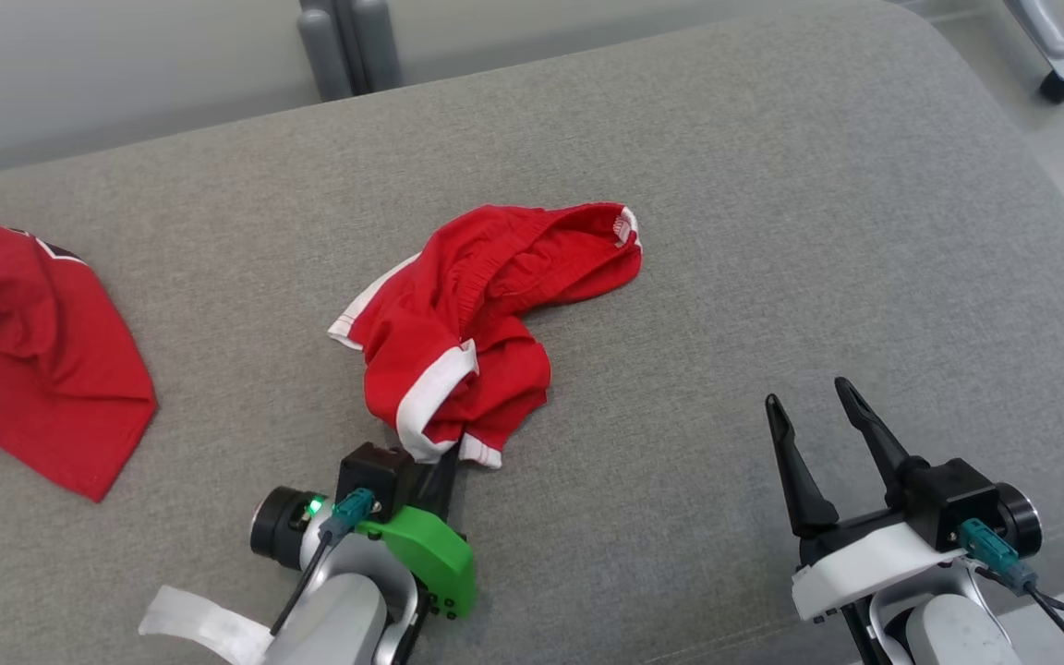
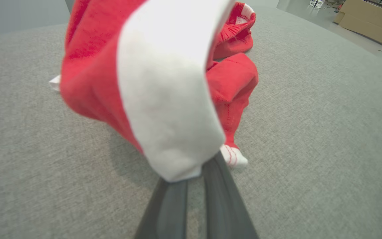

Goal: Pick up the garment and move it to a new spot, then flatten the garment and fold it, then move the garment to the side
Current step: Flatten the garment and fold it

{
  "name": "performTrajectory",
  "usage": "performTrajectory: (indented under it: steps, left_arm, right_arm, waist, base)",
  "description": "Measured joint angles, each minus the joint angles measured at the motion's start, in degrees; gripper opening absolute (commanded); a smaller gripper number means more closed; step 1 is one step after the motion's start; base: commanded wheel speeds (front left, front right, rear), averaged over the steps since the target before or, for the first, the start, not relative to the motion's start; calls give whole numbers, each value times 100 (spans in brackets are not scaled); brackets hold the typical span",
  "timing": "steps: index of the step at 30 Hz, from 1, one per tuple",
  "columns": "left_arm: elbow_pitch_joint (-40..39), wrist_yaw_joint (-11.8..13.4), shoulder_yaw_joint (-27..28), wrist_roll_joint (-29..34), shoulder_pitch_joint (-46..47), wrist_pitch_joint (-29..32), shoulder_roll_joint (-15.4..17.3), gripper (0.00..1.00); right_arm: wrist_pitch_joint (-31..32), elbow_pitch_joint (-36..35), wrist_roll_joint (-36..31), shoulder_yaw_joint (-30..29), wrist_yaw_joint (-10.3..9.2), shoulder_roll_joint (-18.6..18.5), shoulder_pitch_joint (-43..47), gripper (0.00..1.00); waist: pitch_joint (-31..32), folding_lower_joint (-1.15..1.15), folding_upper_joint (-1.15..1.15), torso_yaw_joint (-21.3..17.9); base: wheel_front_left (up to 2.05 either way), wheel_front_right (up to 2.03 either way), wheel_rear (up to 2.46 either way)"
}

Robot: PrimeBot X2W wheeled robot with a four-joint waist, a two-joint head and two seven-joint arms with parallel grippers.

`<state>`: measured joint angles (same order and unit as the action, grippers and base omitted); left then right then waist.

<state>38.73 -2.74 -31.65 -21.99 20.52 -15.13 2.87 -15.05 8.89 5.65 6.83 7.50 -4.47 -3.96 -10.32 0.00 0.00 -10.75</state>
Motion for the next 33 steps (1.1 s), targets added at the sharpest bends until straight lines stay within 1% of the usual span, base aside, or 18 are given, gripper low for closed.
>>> performTrajectory:
  steps: [3, 7, 13, 16, 17, 18, 19, 22, 26, 33]
  left_arm:
    - [-37, 104, 91, 320, 122, 0, 130, 0]
    - [-81, 240, 231, 616, 282, 0, 400, 0]
    - [-144, 413, 347, 896, 363, 0, 655, 0]
    - [88, 483, 311, 1058, 234, -1, 833, 0]
    - [175, 487, 293, 1079, 180, 0, 853, 24]
    - [241, 494, 283, 1090, 132, 0, 856, 74]
    - [292, 499, 282, 1093, 88, -1, 842, 100]
    - [411, 553, 314, 1067, -35, 0, 704, 100]
    - [357, 595, 386, 1036, -161, -1, 494, 100]
    - [153, 561, 391, 1104, -259, 0, 303, 100]
  right_arm:
    - [0, 2, 38, -32, 0, 31, 18, 100]
    - [0, 37, 74, -19, 0, 77, 103, 100]
    - [0, 70, 109, 8, 0, 123, 141, 100]
    - [0, 91, 151, 85, 0, 143, 123, 100]
    - [0, 97, 170, 121, 0, 145, 106, 100]
    - [0, 107, 182, 144, 0, 147, 80, 100]
    - [0, 123, 200, 158, 0, 149, 46, 100]
    - [0, 210, 260, 237, 0, 148, -46, 100]
    - [0, 375, 430, 396, 0, 113, -277, 100]
    - [-1, 954, 946, 734, 0, -18, -851, 100]
  waist:
    - [26, 0, 0, 142]
    - [107, 0, 0, 403]
    - [245, 0, 0, 891]
    - [316, 0, 0, 1204]
    - [327, 0, 0, 1273]
    - [333, 0, 0, 1336]
    - [334, 0, 0, 1392]
    - [310, 0, 0, 1527]
    - [193, 0, 0, 1605]
    - [17, 0, 0, 1840]
  base:
    - [0, 0, 0]
    - [0, 0, 0]
    - [0, 0, 0]
    - [0, 0, 0]
    - [0, 0, 0]
    - [0, 0, 0]
    - [0, 0, 0]
    - [0, 0, 0]
    - [0, 0, 0]
    - [0, 0, 0]
